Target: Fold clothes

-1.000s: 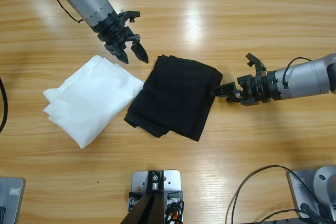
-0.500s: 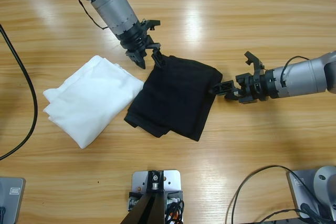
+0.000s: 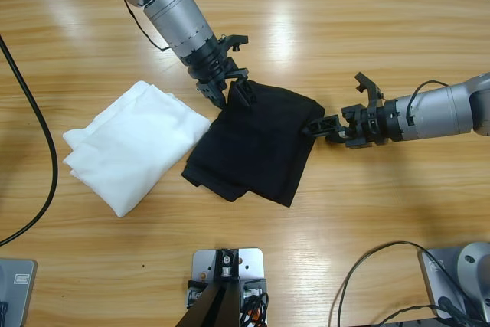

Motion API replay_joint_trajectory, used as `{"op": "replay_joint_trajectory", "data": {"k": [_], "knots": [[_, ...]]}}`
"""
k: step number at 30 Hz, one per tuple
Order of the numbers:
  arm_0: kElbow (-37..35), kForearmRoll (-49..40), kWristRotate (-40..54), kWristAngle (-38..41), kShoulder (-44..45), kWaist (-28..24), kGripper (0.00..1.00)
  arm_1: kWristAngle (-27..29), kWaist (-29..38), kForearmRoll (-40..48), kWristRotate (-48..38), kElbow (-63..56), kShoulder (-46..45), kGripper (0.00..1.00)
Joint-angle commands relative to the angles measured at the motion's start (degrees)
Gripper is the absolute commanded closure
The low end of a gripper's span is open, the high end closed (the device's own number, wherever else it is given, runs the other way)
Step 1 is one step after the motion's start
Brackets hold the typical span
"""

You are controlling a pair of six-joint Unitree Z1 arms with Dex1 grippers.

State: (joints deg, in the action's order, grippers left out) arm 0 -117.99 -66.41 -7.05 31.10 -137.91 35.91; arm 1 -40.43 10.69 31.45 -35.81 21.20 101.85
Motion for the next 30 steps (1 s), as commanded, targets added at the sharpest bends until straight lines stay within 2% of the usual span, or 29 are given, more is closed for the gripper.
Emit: {"op": "replay_joint_trajectory", "data": {"k": [1, 5, 13, 16, 18, 21, 30], "knots": [[5.5, -0.3, -1.7, 2.1, -2.5, 0.7, 0.413, -0.3, -0.9, 2.3, -0.6, -3.9, 4.8, 0.004], [8.6, 1.3, -2.9, 0.2, -0.5, 0.8, 0.500, -0.3, -0.9, 3.3, -0.6, -4.5, 5.0, 0.004], [12.5, 5.7, -6.7, -6.1, 1.5, 0.9, 0.496, -0.4, -1.2, 4.7, -0.7, -5.5, 5.5, 0.004], [12.9, 6.0, -7.0, -9.6, 3.0, 0.1, 0.468, -0.5, -1.2, 5.2, -0.7, -5.5, 6.1, 0.004], [13.3, 7.1, -7.4, -9.6, 3.0, 0.0, 0.400, -0.6, -1.2, 5.8, -0.6, -6.0, 6.3, 0.004], [14.9, 8.6, -7.9, -9.5, 2.7, 0.6, 0.374, -0.7, -1.2, 6.3, -0.7, -6.5, 6.2, 0.013], [21.4, 17.9, -14.2, -8.9, 4.5, 4.0, 0.365, -0.7, -1.2, 7.4, -0.6, -6.4, 6.3, 0.018]]}}
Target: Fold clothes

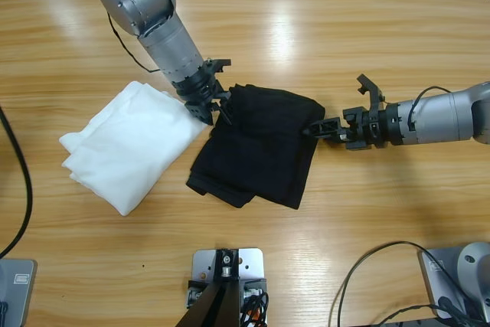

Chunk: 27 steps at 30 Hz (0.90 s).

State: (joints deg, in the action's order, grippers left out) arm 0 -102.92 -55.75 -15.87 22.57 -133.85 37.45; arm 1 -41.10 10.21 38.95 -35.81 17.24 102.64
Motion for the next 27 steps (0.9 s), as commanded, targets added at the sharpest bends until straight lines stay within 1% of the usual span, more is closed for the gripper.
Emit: {"op": "replay_joint_trajectory", "data": {"k": [1, 3, 4, 5, 6, 8, 9, 13, 16, 19, 21, 23, 27], "knots": [[6.6, 7.5, -5.5, -0.2, 0.6, 2.4, 0.369, 0.1, -0.7, -0.1, -0.7, -2.5, 5.5, 0.018], [7.2, 8.0, -5.6, -0.1, 0.9, 2.4, 0.389, 0.1, -0.7, 0.1, -0.6, -2.7, 5.5, 0.018], [7.4, 8.1, -5.7, 0.1, 0.9, 2.4, 0.426, 0.1, -0.7, 0.2, -0.6, -2.8, 5.5, 0.018], [7.7, 8.6, -5.7, 0.4, 1.0, 2.4, 0.495, 0.1, -0.7, 0.3, -0.6, -2.8, 5.5, 0.018], [8.2, 9.2, -5.7, 1.0, 1.0, 2.4, 0.620, 0.1, -0.7, 0.3, -0.6, -2.8, 5.6, 0.018], [8.7, 9.7, -5.6, 1.7, 1.0, 2.4, 0.986, 0.1, -0.7, 0.3, -0.6, -3.3, 5.5, 0.018], [9.0, 9.8, -5.3, 1.8, 1.0, 2.6, 1.000, 0.3, -0.7, 0.4, -0.6, -4.0, 5.4, 0.018], [11.1, 12.1, -4.3, 2.7, 1.0, 3.0, 1.000, 0.3, -0.7, 3.9, -0.8, -7.7, 5.0, 0.018], [11.0, 12.7, -4.3, 2.7, 1.1, 3.2, 1.000, 0.7, -0.3, 3.6, -2.7, -8.0, 3.6, 0.033], [10.9, 13.3, -4.4, 2.7, 1.2, 3.4, 1.000, 3.9, 4.3, 3.3, -6.3, -8.4, 3.6, 0.036], [11.0, 13.4, -4.5, 2.7, 1.4, 3.4, 1.000, 6.9, 7.8, 3.8, -9.2, -8.5, 5.2, 0.036], [11.0, 13.5, -4.7, 2.9, 1.6, 3.5, 1.000, 8.1, 10.0, 5.1, -10.9, -8.5, 7.1, 0.032], [11.0, 13.7, -4.9, 3.3, 1.7, 3.6, 1.000, 8.2, 11.3, 13.3, -12.8, -10.5, 12.6, 0.037]]}}
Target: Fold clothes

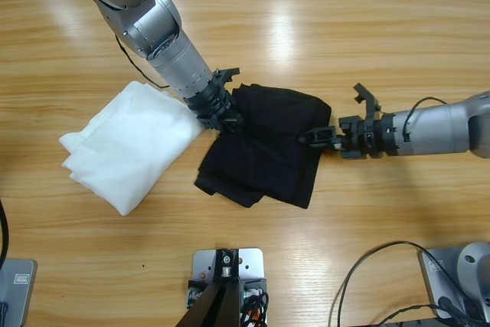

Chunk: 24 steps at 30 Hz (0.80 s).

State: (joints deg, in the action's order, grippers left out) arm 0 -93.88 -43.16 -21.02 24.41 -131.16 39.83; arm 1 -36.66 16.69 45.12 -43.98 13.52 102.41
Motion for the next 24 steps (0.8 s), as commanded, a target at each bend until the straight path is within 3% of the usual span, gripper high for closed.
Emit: {"op": "replay_joint_trajectory", "data": {"k": [1, 4, 9, 11, 15, 24], "knots": [[1.9, 1.1, 0.2, 1.4, -1.0, 1.3, 1.000, 3.8, 4.8, 8.5, -4.8, -7.0, 14.0, 0.056], [1.9, 1.1, -0.1, 1.4, -0.7, 1.3, 1.000, 3.6, 5.1, 11.5, -5.0, -7.7, 16.1, 0.282], [2.0, 1.3, -0.6, 1.2, -0.4, 1.3, 1.000, 4.0, 5.2, 12.6, -3.9, -7.8, 18.2, 0.873], [1.9, 1.5, -0.9, 0.8, 0.0, 1.3, 1.000, 3.8, 5.2, 12.9, -1.0, -7.8, 19.4, 1.000], [1.9, 1.9, -1.9, 0.1, 0.7, 1.3, 1.000, 3.7, 5.2, 15.1, 3.2, -8.4, 20.0, 1.000], [-0.1, 3.2, -6.3, -1.1, 3.7, 3.1, 1.000, -2.7, 5.2, 15.5, 1.2, -8.2, 15.3, 1.000]]}}
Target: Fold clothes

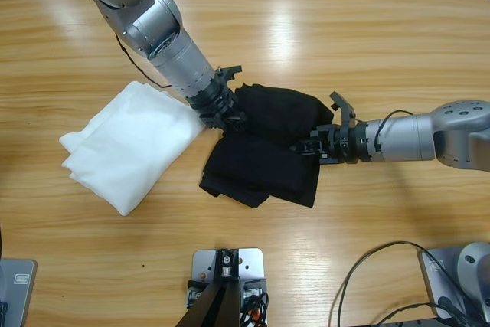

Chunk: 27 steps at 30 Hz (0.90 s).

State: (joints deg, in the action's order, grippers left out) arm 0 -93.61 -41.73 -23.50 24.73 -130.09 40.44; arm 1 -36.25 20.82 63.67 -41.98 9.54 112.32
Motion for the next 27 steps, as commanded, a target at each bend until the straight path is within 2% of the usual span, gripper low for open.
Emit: {"op": "replay_joint_trajectory", "data": {"k": [1, 5, 10, 12, 21, 27], "knots": [[-0.7, 1.8, -4.0, -1.6, 2.8, 2.9, 1.000, -3.3, 1.2, -3.9, -0.9, -4.2, 3.8, 1.000], [-1.0, 1.8, -4.9, -2.1, 3.0, 4.1, 1.000, -3.3, 2.5, -12.8, -1.0, -2.6, -4.2, 1.000], [0.9, 1.6, -5.1, -3.5, 5.5, 4.2, 1.000, -1.9, 2.9, -38.7, 1.7, 11.3, -17.9, 1.000], [2.1, 1.6, -5.2, -4.0, 6.9, 3.7, 1.000, -1.7, 3.5, -44.4, 2.4, 16.4, -18.6, 1.000], [10.8, 1.6, -4.6, -5.2, 14.2, -0.2, 1.000, 0.5, 9.9, -44.9, 1.0, 19.3, -15.7, 1.000], [13.0, 1.5, -5.1, -5.7, 19.5, -2.1, 1.000, 1.4, 13.2, -50.9, -0.2, 27.8, -16.7, 1.000]]}}
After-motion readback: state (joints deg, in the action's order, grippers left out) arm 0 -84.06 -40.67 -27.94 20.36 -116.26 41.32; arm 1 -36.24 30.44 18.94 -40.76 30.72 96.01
